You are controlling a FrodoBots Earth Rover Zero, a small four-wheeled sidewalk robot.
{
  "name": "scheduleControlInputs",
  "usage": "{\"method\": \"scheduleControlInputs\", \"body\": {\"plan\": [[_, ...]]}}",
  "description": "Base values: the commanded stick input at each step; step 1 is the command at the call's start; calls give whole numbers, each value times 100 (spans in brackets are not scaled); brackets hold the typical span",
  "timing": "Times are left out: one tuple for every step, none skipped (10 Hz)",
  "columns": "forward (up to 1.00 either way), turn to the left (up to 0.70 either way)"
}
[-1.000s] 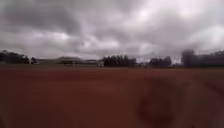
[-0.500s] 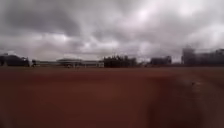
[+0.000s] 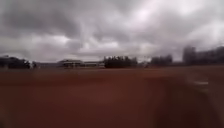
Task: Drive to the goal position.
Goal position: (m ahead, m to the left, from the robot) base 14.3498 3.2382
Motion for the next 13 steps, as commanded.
{"method": "scheduleControlInputs", "body": {"plan": [[70, 0], [70, 0], [70, 0], [70, 0], [70, 0], [70, 0], [70, 0], [70, 0], [70, 0], [70, 0], [70, 0], [70, 0], [70, 0]]}}
